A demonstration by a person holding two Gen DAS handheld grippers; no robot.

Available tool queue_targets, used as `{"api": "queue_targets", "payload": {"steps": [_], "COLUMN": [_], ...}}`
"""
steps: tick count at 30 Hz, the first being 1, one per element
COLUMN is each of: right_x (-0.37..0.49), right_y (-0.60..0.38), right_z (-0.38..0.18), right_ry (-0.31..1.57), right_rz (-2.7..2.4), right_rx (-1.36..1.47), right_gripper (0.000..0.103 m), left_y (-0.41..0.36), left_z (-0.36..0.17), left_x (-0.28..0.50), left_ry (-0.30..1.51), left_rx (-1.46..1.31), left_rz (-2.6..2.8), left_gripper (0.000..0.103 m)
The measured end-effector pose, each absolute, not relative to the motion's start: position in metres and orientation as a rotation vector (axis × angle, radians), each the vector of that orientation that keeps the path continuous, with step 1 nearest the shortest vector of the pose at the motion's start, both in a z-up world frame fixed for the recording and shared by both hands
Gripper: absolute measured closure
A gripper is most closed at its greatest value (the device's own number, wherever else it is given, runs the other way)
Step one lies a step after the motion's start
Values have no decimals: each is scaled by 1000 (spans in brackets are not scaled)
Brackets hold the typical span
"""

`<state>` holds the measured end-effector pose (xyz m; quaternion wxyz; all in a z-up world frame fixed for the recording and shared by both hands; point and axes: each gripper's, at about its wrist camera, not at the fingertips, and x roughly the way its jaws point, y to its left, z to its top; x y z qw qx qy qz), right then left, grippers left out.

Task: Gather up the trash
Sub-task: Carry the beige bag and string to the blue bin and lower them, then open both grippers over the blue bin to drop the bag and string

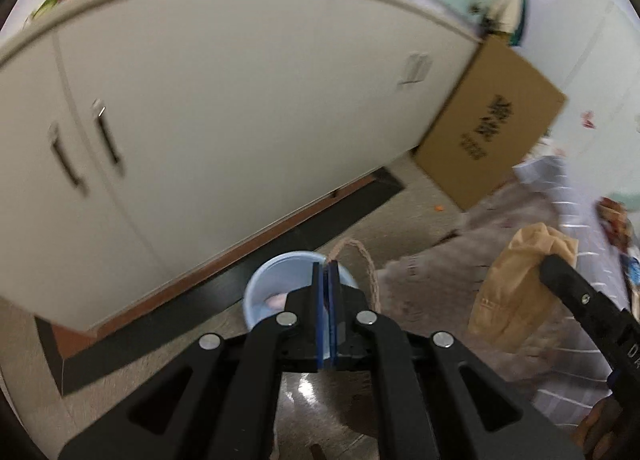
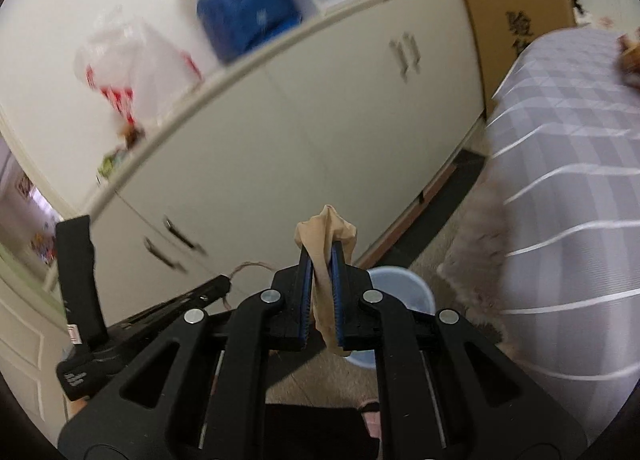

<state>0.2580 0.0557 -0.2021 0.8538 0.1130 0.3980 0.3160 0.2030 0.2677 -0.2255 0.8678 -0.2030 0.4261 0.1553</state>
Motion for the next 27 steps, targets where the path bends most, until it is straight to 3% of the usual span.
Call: {"api": "queue_targets", "payload": {"steps": [7,9,10,11,27], "right_x": [284,293,298,300,297], "right_y": [113,120,123,124,113], "right_z": [-258,-270,-277,-281,-312], "right_ry": [885,906,923,927,960], "right_rz": [666,670,669,653,561], "right_rx": [168,178,189,195,99], "right_gripper": [92,72,43,40,40], "left_y": [309,313,316,314,294], "left_z": [-275,-283,-288,-291,-324], "left_x": [208,211,213,213,237], "left_ry": [965,976,986,989,1066], "left_rx": [-482,-490,-495,-496,-466], "left_rz": [392,397,399,398,349], "left_gripper": [101,101,101,101,101]}}
